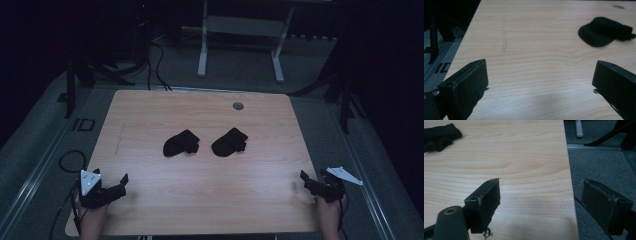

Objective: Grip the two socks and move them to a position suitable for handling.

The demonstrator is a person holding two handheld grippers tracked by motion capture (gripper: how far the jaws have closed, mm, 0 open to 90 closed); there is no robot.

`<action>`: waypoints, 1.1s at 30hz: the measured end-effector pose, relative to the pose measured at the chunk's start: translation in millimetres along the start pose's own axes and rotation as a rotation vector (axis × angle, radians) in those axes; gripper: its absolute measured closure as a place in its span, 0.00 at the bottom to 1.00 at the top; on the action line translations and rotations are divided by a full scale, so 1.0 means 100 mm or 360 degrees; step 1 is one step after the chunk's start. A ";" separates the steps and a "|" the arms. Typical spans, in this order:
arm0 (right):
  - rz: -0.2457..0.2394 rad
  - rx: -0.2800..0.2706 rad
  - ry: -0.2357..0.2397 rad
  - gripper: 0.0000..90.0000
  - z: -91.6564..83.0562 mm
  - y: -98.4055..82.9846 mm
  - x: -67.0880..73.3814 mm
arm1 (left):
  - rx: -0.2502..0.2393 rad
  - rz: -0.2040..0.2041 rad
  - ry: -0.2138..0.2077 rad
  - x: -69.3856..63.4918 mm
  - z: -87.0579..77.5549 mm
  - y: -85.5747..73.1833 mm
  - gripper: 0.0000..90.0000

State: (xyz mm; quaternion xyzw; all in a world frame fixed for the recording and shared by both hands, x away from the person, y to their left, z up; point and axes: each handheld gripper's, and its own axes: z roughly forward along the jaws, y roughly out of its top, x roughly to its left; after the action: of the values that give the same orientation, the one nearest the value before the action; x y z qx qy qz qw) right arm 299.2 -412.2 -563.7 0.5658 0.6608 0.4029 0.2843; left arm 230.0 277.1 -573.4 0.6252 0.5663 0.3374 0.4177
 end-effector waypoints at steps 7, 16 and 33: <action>-0.0050 0.0069 0.0073 0.16 0.03 0.01 0.01 | 0.0007 0.0002 -0.0016 0.00 0.00 0.00 0.01; -0.0177 0.0234 0.0180 0.19 0.06 0.10 0.20 | 0.0003 0.0004 -0.0015 -0.01 -0.01 0.01 0.01; -0.0262 0.0391 0.0436 0.16 0.54 0.48 0.78 | 0.0021 0.0034 -0.0041 -0.08 -0.01 0.01 0.01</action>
State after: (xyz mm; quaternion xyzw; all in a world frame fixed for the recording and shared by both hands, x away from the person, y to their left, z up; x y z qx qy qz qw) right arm 353.4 -322.9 -544.1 0.4802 0.7814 0.3681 0.1526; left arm 228.0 268.9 -571.5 0.6384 0.5564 0.3299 0.4173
